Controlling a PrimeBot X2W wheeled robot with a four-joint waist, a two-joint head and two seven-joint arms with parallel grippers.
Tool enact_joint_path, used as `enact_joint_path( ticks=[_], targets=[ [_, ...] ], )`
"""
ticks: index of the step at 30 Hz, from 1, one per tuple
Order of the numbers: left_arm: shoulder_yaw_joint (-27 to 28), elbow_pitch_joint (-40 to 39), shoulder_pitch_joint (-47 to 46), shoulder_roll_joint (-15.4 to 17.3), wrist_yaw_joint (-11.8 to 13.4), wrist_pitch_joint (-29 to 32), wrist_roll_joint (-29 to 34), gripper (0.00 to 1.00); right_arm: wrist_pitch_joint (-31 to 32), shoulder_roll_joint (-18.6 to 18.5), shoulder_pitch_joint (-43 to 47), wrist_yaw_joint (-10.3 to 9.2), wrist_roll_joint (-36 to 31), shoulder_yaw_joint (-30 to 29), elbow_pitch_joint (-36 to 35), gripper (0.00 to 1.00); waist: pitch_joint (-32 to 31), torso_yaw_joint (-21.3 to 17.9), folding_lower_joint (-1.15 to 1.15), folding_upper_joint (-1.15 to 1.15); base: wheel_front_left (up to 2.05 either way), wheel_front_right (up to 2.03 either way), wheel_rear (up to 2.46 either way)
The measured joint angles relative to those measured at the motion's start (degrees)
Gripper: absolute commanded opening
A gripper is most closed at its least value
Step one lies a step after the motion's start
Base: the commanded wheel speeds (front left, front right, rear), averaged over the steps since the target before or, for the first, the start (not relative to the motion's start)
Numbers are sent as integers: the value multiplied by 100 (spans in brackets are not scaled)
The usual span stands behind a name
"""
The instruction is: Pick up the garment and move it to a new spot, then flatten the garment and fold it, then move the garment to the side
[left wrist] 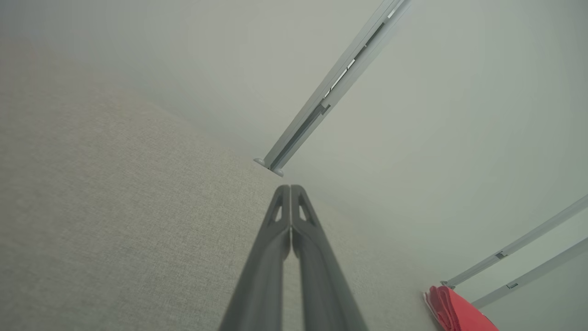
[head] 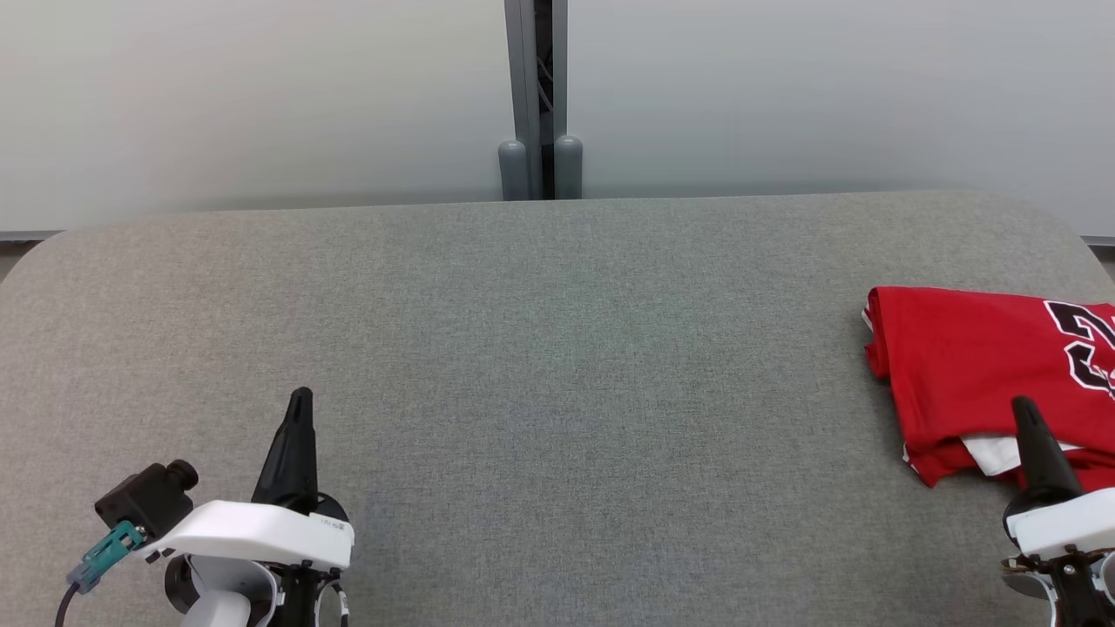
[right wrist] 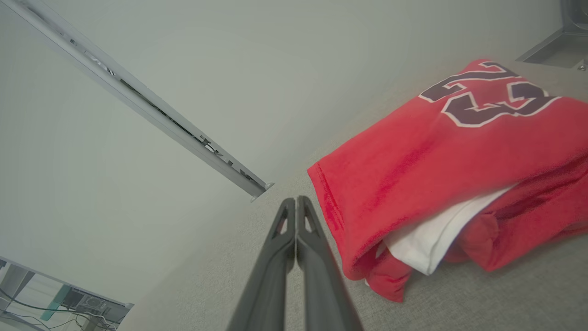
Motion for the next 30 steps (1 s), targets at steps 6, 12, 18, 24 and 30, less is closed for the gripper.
enact_joint_path(
  ticks=[6,12,18,24,30],
  targets=[
    [-18,104,-119,-49,-98,0,-419,0,154,-25,-135,-4,408,-141,165,0,-7,0,0,0,0,0,0],
    [-34,222,-230,-142,-193,-1,-814,0,305,-48,-260,-5,799,-240,321,0,-13,0,0,0,0,0,0],
    [-55,323,-350,-202,-292,-2,-1267,0,445,-78,-388,-5,1217,-361,475,0,-21,0,0,0,0,0,0],
    [-70,431,-450,-252,-355,-7,-1622,0,589,-118,-482,-5,1567,-477,584,0,-28,0,0,0,0,0,0],
    [-87,516,-517,-336,-441,-7,-1954,0,705,-148,-591,-5,1891,-555,720,0,-34,0,0,0,0,0,0]
  ],
)
